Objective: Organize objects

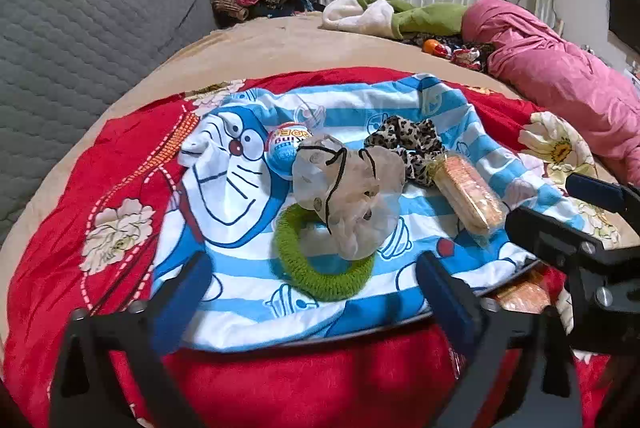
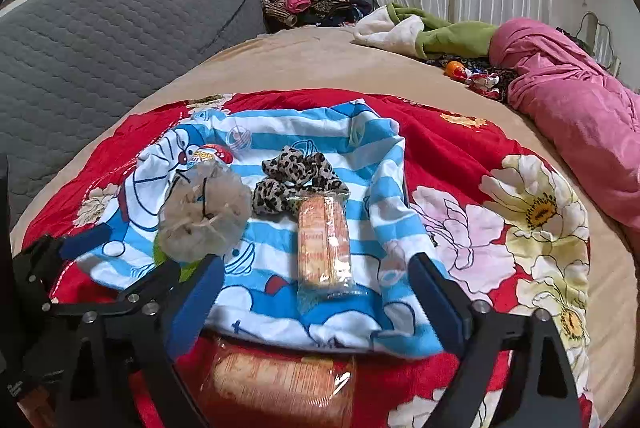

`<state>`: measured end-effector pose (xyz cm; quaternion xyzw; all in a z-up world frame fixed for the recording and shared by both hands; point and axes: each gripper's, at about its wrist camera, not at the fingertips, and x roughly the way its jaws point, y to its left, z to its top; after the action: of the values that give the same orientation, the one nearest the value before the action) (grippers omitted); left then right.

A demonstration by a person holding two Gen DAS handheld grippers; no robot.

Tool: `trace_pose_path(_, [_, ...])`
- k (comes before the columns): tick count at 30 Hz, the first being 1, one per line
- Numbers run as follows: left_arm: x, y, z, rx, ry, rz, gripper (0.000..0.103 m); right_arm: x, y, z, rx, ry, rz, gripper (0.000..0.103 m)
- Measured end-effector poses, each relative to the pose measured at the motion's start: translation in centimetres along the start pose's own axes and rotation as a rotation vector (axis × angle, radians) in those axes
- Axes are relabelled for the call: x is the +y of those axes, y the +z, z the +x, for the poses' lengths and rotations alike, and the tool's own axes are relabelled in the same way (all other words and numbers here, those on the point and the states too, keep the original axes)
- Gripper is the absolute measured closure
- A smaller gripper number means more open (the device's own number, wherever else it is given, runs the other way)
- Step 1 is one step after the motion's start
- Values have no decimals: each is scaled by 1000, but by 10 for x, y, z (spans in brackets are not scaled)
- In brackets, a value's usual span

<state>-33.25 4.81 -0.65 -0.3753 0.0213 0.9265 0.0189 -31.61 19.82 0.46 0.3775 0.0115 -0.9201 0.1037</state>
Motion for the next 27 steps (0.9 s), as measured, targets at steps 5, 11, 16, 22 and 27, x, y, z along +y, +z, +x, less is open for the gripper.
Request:
trace_pose_path(5, [3,1,-23,-25,0,0,1,4,-4,-22,-28,24,5,1])
trace_pose_path(11, [4,3,-62,-77,5,-1,1,11,-6,-61,-83,32,-6,1])
trace_pose_path(16, [7,4,-97,-118,3,-25,1,16,-6,-98,-142,26,-15,1])
trace_pose_path(22, [12,3,-138,-158,-6,-40,1,25,-7,-141,-199,24,-30,1])
trace_pose_path(27, [16,-4,-171,-190,2,-51,1,36,-10,-176,-244,32,-42,1])
